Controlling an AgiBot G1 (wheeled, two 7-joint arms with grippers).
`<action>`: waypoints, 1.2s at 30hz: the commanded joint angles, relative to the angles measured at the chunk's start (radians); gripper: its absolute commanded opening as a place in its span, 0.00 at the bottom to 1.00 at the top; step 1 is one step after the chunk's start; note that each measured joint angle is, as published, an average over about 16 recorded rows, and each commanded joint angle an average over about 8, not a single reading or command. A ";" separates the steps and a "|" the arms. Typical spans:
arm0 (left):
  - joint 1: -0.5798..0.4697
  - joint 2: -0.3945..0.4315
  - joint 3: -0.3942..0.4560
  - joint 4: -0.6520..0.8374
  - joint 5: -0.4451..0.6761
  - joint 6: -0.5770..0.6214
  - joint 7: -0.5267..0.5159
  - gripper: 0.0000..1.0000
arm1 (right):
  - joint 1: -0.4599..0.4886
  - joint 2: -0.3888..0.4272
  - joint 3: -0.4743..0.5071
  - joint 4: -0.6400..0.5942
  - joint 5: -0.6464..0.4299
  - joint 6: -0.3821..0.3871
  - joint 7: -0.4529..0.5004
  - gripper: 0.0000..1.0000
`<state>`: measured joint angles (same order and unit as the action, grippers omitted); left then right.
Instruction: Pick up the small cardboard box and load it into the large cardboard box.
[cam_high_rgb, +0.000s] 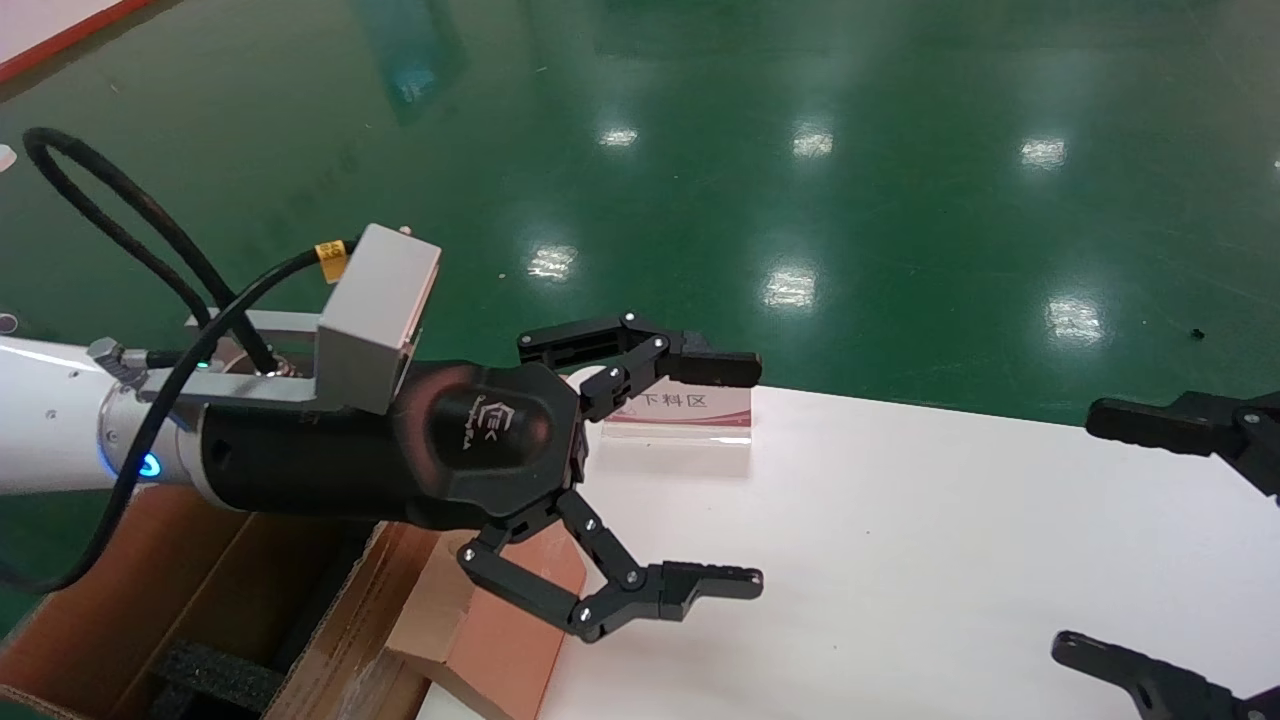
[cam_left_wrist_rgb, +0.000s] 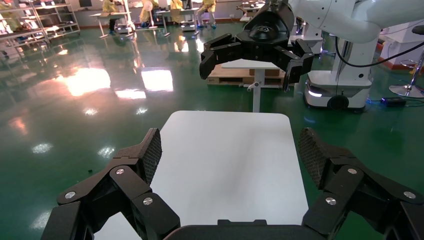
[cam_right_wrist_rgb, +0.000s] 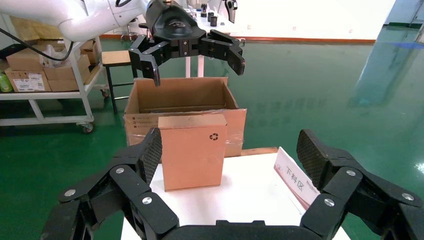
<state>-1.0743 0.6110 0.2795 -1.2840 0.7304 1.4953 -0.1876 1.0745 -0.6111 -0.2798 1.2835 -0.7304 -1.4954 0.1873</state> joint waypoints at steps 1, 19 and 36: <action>0.000 0.000 0.000 0.000 0.000 0.000 0.000 1.00 | 0.000 0.000 0.000 0.000 0.000 0.000 0.000 1.00; -0.069 -0.071 0.061 -0.054 0.200 -0.058 -0.114 1.00 | 0.001 0.000 -0.001 -0.001 0.000 0.000 -0.001 1.00; -0.522 -0.042 0.448 -0.071 0.639 0.088 -0.545 1.00 | 0.001 0.001 -0.002 -0.001 0.001 0.000 -0.001 1.00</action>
<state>-1.6003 0.5695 0.7367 -1.3555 1.3696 1.5831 -0.7305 1.0755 -0.6106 -0.2821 1.2824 -0.7292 -1.4951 0.1860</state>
